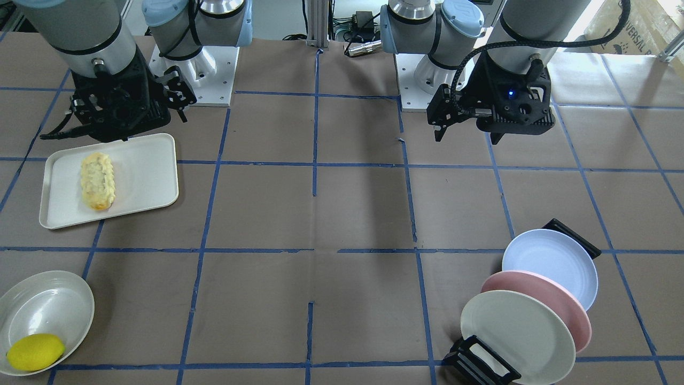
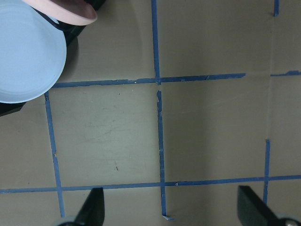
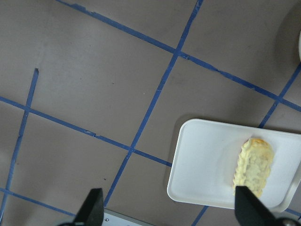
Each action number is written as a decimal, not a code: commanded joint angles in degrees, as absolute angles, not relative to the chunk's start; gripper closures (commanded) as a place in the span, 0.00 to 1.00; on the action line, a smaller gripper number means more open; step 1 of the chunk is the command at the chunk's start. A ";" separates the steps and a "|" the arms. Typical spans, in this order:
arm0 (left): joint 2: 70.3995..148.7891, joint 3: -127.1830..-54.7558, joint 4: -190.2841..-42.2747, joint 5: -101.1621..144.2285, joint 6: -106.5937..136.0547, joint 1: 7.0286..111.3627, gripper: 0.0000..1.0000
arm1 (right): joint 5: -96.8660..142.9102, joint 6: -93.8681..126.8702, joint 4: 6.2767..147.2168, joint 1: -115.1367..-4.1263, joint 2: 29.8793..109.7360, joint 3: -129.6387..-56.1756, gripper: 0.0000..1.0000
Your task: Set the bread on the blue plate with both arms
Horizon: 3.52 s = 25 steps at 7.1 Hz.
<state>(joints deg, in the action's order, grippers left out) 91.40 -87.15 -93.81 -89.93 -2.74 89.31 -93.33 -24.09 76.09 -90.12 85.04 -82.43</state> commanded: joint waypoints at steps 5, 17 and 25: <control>96.48 -86.92 -91.43 -90.53 -27.37 69.38 0.00 | -99.40 -41.12 107.20 -69.13 88.33 -115.32 0.06; 132.71 -69.78 -90.78 -77.61 -42.80 54.85 0.14 | -98.96 -43.86 126.61 -60.64 83.39 -123.15 0.91; 131.31 -68.03 -92.37 -79.18 -42.89 54.84 0.86 | -96.77 11.11 73.65 -100.50 89.48 -88.07 0.88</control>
<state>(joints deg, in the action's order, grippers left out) 131.88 -68.24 -92.35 -78.57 -42.80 54.85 -97.04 2.23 75.29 -93.23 90.02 -89.63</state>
